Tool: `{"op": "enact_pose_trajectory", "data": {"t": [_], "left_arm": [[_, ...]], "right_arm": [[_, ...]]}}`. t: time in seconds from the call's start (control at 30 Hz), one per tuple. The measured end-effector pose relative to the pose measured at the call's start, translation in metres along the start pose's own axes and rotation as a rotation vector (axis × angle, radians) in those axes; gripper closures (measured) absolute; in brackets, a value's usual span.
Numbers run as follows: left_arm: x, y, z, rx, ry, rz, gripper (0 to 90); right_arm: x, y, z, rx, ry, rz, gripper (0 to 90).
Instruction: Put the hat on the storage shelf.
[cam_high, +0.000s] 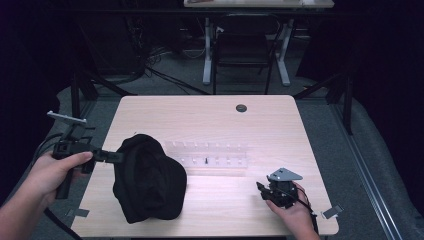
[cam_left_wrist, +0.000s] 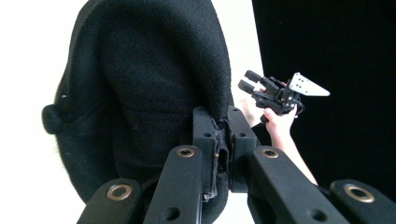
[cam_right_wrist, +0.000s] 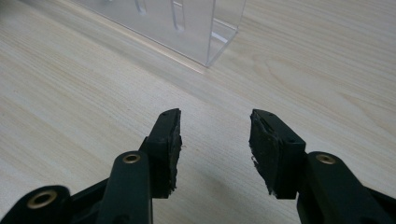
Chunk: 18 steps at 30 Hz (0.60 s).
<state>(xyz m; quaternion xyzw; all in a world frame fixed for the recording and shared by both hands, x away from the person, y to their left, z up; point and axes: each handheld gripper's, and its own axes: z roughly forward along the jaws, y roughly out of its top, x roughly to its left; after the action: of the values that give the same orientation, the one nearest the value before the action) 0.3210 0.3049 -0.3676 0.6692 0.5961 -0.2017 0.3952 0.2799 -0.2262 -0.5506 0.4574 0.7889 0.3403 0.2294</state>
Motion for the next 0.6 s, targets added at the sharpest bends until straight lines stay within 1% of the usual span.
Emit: {"op": "enact_pose_trajectory", "data": {"t": [0.1,0.4,0.53,0.6], "left_arm": [[-0.002,0.001,-0.003,-0.004,-0.013,0.001,85.6],[-0.007,0.004,-0.009,-0.024,-0.031,0.002,85.6],[-0.009,0.005,-0.012,-0.035,-0.036,0.001,85.6],[-0.011,0.006,-0.014,-0.048,-0.044,0.000,85.6]], "right_arm": [[0.000,0.000,0.000,0.005,-0.004,-0.003,53.2],[0.000,0.000,0.000,0.002,-0.002,-0.001,53.1],[0.000,0.000,0.000,0.002,-0.002,-0.002,53.0],[0.000,0.000,0.000,0.001,-0.002,-0.002,53.0]]}}
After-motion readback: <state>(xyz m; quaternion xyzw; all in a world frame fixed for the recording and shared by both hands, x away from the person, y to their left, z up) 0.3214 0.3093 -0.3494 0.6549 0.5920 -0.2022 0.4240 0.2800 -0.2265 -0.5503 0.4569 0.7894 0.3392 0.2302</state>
